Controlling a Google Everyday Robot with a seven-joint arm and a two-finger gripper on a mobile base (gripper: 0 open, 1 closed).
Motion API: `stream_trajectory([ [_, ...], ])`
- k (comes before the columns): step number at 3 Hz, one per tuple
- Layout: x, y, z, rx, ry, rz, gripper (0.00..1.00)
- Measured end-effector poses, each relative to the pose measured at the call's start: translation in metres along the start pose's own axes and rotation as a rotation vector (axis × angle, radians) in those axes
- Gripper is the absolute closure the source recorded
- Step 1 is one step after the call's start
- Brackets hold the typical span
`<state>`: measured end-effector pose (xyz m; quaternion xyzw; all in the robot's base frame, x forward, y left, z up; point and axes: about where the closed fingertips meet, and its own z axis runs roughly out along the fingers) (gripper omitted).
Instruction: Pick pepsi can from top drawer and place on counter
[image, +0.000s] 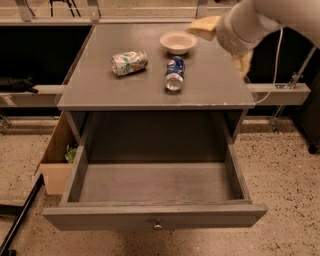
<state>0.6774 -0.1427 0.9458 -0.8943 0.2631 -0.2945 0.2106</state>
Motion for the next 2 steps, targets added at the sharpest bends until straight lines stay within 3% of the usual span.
stream_trajectory([
  [1,0.0149,0.0234,-0.0586,0.045,0.1,0.019,0.0],
  [2,0.0149,0.0234,-0.0586,0.045,0.1,0.019,0.0],
])
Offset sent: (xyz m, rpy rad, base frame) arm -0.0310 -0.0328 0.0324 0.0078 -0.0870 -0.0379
